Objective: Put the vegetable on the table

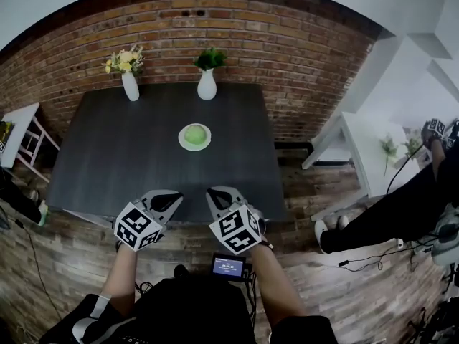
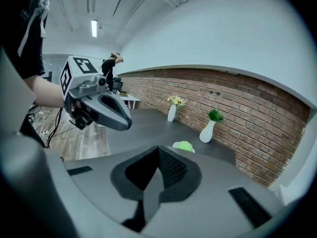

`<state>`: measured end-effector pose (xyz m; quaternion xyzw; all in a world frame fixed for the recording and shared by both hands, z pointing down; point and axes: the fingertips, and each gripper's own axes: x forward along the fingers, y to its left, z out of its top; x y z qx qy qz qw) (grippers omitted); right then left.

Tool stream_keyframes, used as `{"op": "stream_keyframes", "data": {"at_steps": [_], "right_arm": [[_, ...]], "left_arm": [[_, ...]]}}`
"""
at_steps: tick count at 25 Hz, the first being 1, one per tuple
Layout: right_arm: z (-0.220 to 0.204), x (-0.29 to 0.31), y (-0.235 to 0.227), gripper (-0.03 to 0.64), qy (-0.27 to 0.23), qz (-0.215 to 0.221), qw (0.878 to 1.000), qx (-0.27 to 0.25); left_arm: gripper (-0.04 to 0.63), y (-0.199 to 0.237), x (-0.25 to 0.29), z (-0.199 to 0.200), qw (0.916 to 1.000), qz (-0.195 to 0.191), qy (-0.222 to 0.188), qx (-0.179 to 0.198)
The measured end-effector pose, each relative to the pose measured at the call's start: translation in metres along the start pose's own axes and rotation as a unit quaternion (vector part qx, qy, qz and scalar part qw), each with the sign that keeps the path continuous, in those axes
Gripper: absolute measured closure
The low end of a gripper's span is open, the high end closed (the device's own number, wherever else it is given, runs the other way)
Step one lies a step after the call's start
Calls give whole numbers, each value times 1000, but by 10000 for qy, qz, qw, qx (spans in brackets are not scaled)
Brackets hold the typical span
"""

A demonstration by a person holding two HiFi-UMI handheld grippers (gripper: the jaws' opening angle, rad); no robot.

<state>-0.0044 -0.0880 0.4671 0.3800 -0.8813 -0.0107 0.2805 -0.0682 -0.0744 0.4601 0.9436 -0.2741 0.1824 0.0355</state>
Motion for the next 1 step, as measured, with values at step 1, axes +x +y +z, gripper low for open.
{"op": "stream_keyframes", "data": {"at_steps": [1], "right_arm": [[0,0,0,611,-2,16,10000,-4]], "left_arm": [[592,-2,1,-1,10000,-15,25,12]]}}
